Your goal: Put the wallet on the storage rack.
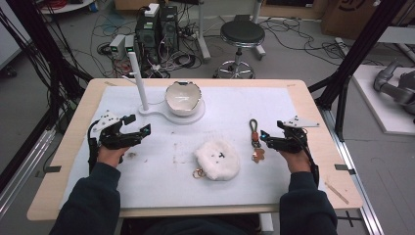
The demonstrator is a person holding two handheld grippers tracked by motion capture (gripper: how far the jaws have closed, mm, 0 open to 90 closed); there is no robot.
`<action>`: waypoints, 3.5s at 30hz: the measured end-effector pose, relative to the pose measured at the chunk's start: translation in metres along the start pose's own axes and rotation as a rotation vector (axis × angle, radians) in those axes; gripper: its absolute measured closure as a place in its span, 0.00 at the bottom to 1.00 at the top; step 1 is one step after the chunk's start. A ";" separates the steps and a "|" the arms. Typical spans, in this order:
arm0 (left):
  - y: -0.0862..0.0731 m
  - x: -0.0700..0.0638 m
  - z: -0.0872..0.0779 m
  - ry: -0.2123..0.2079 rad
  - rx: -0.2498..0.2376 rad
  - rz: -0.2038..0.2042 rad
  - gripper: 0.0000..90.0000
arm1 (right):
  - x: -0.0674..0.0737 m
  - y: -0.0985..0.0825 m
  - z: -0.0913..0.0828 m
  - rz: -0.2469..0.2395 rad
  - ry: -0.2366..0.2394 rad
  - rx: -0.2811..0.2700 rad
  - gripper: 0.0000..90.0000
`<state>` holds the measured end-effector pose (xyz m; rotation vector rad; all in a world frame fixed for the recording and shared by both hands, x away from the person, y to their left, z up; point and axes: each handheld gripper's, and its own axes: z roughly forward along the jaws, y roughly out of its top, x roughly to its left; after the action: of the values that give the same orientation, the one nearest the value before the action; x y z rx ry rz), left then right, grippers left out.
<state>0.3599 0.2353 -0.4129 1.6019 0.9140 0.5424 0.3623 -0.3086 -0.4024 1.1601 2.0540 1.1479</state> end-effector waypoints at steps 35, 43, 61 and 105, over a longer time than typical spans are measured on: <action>-0.002 -0.011 0.011 -0.026 0.047 0.014 0.25 | 0.065 -0.005 0.030 -0.035 0.334 0.175 0.36; -0.003 -0.012 0.012 -0.029 0.058 0.015 0.25 | 0.081 -0.011 0.047 -0.058 0.394 0.288 0.32; -0.005 -0.027 0.024 -0.125 0.089 0.010 0.33 | 0.085 0.009 0.033 -0.202 0.446 0.111 0.89; -0.001 -0.081 0.050 -0.467 0.031 0.053 0.85 | 0.107 0.015 0.057 -0.099 0.593 0.146 0.73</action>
<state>0.3497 0.1405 -0.4147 1.6873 0.5315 0.1742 0.3582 -0.1879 -0.4215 0.8257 2.6392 1.4354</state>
